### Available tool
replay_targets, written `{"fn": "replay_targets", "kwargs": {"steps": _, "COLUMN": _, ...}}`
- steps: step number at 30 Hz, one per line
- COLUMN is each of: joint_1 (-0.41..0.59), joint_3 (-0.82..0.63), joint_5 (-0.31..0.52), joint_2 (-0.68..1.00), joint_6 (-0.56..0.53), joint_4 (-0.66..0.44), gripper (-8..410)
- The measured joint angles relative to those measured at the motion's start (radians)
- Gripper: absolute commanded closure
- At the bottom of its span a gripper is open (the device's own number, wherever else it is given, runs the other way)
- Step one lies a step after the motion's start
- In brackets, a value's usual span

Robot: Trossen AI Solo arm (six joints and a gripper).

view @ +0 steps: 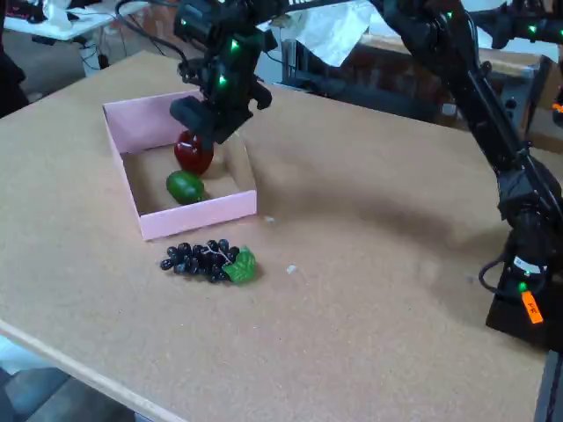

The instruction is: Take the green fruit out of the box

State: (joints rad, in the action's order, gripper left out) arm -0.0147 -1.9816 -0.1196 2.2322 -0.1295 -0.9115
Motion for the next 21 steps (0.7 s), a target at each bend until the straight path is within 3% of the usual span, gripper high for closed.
{"fn": "replay_targets", "kwargs": {"steps": 13, "joint_1": 0.0, "joint_3": -0.024, "joint_5": 0.003, "joint_2": 0.033, "joint_6": 0.005, "joint_4": 0.055, "gripper": 189}}
{"fn": "replay_targets", "kwargs": {"steps": 21, "joint_1": -0.001, "joint_3": -0.325, "joint_5": -0.001, "joint_2": 0.226, "joint_6": 0.022, "joint_4": -0.152, "gripper": 189}}
